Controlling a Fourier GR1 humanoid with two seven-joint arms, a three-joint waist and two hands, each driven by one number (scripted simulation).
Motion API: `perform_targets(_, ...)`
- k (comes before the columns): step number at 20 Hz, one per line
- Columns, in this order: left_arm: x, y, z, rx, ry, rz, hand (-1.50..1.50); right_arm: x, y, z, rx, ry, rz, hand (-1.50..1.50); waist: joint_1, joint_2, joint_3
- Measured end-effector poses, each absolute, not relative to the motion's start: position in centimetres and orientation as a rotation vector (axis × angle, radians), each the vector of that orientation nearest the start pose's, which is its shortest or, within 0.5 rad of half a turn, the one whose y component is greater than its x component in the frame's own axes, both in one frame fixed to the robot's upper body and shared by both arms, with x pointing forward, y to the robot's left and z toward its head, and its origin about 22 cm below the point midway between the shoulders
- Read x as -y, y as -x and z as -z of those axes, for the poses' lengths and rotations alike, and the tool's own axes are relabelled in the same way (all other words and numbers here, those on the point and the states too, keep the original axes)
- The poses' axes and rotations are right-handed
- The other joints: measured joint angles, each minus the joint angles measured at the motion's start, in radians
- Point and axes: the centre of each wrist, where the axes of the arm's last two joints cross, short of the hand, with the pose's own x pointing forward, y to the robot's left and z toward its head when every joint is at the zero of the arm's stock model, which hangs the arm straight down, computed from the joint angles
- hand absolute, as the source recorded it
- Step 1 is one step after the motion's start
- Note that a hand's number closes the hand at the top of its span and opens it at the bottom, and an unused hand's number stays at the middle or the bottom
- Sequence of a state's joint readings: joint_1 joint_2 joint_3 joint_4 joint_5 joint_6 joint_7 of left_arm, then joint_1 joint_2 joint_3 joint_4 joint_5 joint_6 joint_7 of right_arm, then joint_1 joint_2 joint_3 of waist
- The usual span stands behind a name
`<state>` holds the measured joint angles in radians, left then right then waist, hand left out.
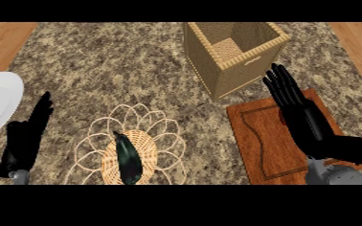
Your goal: Pick the bell pepper from the cutting board and place it in the basket
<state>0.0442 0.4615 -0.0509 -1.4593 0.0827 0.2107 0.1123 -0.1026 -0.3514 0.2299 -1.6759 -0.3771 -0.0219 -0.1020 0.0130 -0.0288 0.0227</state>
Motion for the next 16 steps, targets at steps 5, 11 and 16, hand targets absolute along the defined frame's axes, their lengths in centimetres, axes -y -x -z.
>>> perform_targets(5, -32.3, -22.0, 1.6, 1.215, -0.349, 0.076, 0.0, 26.5, -29.2, -8.8, 1.85, -0.2, -0.114, 1.5, 0.001, 0.025, -0.016)
perform_targets(11, -29.9, -22.5, 2.4, 1.195, -0.221, 0.072, 0.0, 24.7, -32.4, -9.2, 1.878, -0.147, -0.297, -1.5, 0.018, 0.03, -0.013)
perform_targets(16, -30.2, -22.1, 2.7, 1.17, -0.206, 0.068, 0.0, 21.7, -32.9, -9.2, 1.849, 0.076, -0.404, -1.5, 0.007, 0.016, -0.015)
